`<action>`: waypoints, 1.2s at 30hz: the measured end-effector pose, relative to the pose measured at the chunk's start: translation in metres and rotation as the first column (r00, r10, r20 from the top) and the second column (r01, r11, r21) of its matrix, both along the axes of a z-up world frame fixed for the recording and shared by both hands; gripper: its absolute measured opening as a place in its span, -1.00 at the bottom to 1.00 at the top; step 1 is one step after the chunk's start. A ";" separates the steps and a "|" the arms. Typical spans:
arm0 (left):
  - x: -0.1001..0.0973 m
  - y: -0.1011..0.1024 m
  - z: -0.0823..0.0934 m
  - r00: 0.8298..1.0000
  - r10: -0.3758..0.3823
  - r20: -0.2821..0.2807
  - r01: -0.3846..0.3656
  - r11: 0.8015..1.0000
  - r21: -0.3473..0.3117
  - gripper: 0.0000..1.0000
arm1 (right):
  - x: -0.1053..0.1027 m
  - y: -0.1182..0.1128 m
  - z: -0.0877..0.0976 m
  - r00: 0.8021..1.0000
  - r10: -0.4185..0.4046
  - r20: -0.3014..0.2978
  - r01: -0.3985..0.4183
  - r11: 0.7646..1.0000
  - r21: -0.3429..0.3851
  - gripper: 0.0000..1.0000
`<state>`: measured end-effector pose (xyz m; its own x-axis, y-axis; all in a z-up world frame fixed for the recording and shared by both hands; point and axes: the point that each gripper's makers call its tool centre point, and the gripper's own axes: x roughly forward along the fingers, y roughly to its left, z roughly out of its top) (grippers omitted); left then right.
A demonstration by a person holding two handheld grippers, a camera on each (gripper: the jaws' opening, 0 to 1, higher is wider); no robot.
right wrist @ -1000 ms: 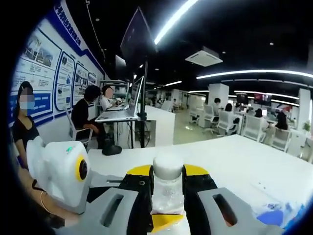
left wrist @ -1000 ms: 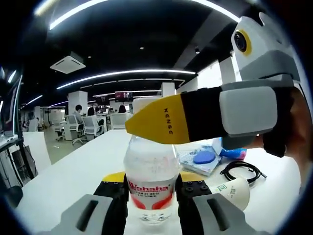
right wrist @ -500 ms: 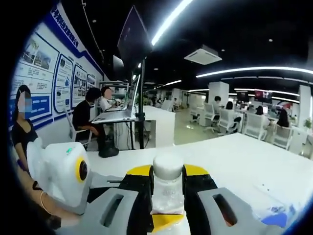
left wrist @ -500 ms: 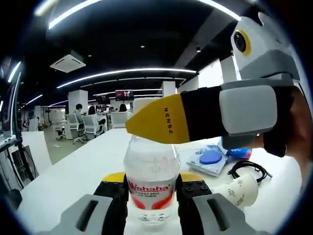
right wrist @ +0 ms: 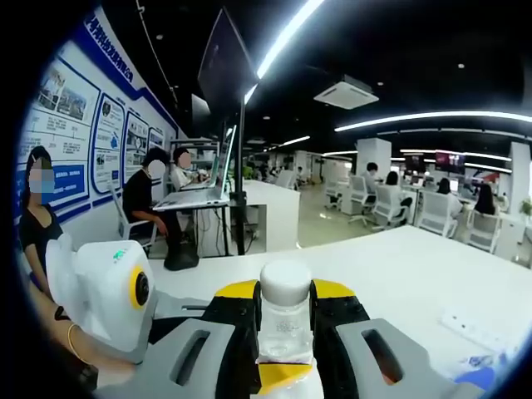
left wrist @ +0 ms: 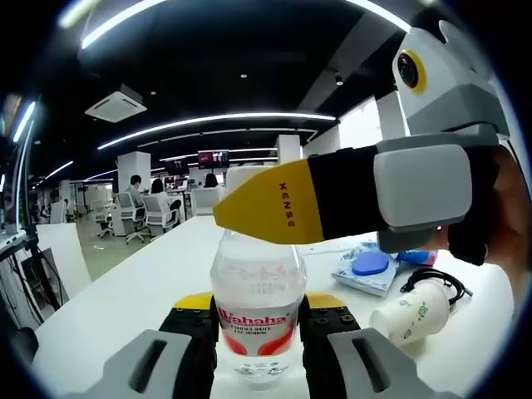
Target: Arrange the tabletop items into an orderly group along one side of the table until the central work area is clear of visible clutter.
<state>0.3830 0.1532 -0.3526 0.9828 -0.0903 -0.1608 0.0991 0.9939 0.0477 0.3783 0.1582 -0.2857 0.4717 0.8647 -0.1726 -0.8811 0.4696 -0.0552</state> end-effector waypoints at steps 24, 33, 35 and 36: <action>0.020 0.010 -0.004 1.000 -0.003 -0.008 0.003 1.000 -0.004 -0.27 | 0.012 0.008 -0.008 1.000 0.008 -0.007 -0.008 1.000 0.000 -0.60; 0.020 0.011 -0.004 1.000 0.003 0.006 -0.003 1.000 -0.023 -0.26 | 0.013 0.009 -0.008 1.000 0.015 -0.004 -0.015 1.000 0.017 -0.60; 0.021 0.011 -0.004 1.000 0.004 0.008 -0.004 1.000 -0.025 -0.27 | 0.015 0.009 -0.008 1.000 0.015 -0.010 -0.015 1.000 0.027 -0.60; 0.021 0.011 -0.004 1.000 0.004 0.009 -0.004 1.000 -0.024 -0.27 | 0.016 0.009 -0.009 1.000 0.015 -0.011 -0.015 0.999 0.031 -0.60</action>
